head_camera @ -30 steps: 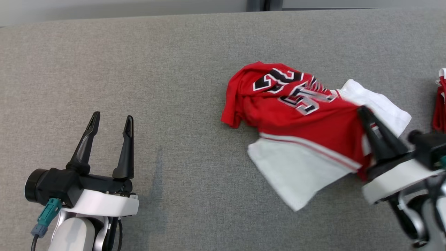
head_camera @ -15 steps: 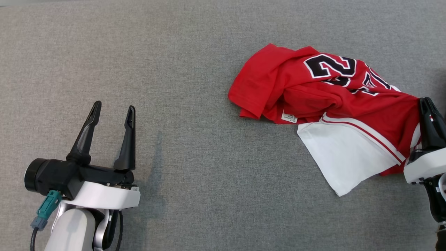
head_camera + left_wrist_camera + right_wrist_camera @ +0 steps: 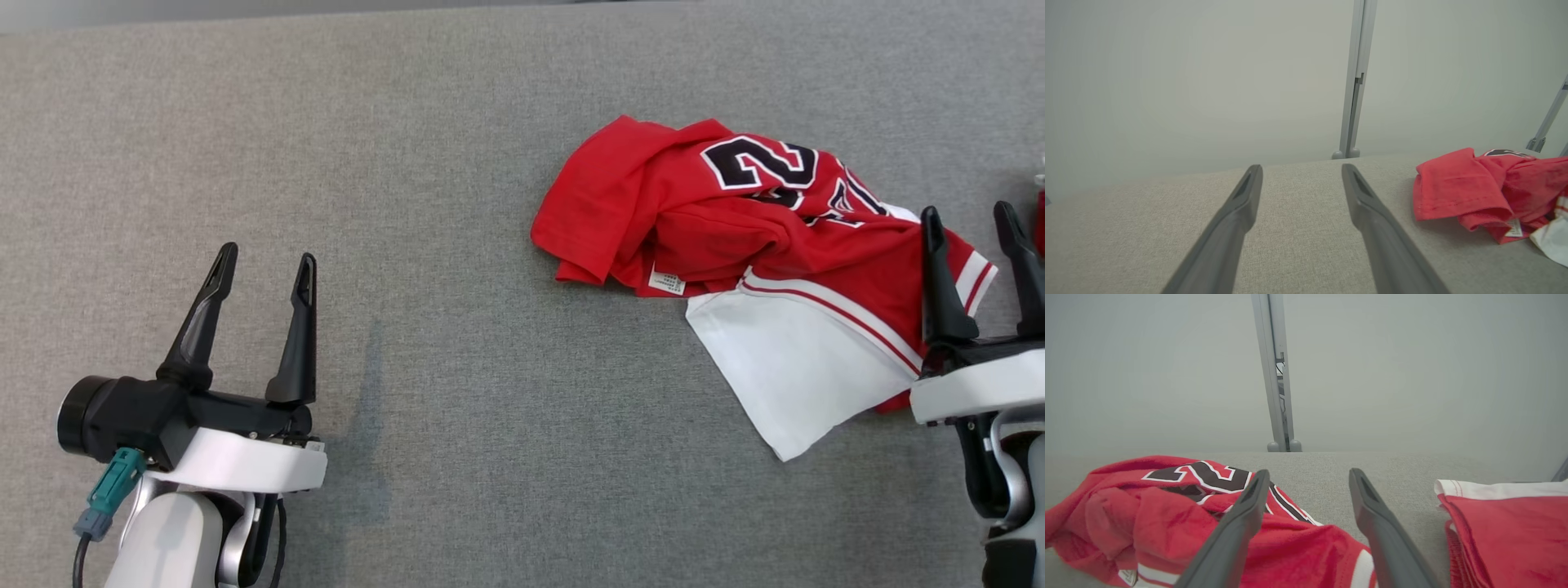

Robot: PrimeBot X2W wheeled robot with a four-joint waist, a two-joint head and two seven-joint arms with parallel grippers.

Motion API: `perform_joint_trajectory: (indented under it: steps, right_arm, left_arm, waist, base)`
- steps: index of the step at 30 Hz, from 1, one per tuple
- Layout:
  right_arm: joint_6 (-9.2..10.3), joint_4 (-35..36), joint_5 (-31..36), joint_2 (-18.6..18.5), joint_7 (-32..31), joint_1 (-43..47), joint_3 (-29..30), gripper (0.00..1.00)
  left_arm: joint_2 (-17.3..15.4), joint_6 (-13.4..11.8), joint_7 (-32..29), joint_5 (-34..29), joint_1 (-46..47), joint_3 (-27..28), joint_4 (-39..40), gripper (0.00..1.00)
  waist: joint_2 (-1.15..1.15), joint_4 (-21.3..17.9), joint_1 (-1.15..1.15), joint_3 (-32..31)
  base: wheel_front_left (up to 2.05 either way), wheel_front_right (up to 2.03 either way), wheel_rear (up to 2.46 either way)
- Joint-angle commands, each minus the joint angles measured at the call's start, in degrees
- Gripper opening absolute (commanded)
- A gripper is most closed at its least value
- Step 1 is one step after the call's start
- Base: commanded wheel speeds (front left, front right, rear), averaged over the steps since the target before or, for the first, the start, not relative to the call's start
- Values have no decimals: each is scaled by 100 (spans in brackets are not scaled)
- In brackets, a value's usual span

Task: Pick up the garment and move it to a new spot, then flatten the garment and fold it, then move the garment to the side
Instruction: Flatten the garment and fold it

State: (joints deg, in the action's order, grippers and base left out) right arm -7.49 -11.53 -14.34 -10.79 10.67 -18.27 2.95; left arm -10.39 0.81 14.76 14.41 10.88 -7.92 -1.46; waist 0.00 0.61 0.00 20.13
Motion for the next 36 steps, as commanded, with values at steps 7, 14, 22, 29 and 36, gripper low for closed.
perform_joint_trajectory:
  steps: [7,14,22,29,36]
  right_arm:
    - [-2,1015,242,258,-188,581,-35,100]
    - [-2,1506,262,421,-428,974,30,100]
    - [-2,1690,287,473,-580,1067,77,100]
    - [-2,1747,263,493,-623,1023,67,100]
    - [-2,1700,193,547,-561,897,-120,100]
  left_arm:
    - [-99,-65,-37,34,-216,-12,42,100]
    - [-117,-93,-96,41,-311,-72,120,100]
    - [-119,-98,-153,100,-299,-113,186,100]
    - [-53,-63,-344,62,-110,-316,316,100]
    - [192,326,-1083,25,427,-1160,357,100]
  waist:
    - [0,-64,0,-315]
    - [0,-68,0,-420]
    - [0,-67,0,-423]
    - [0,-80,0,-337]
    - [0,-330,0,-106]
  base:
    - [0,0,0]
    - [0,0,0]
    - [0,0,0]
    - [0,0,0]
    - [0,0,0]
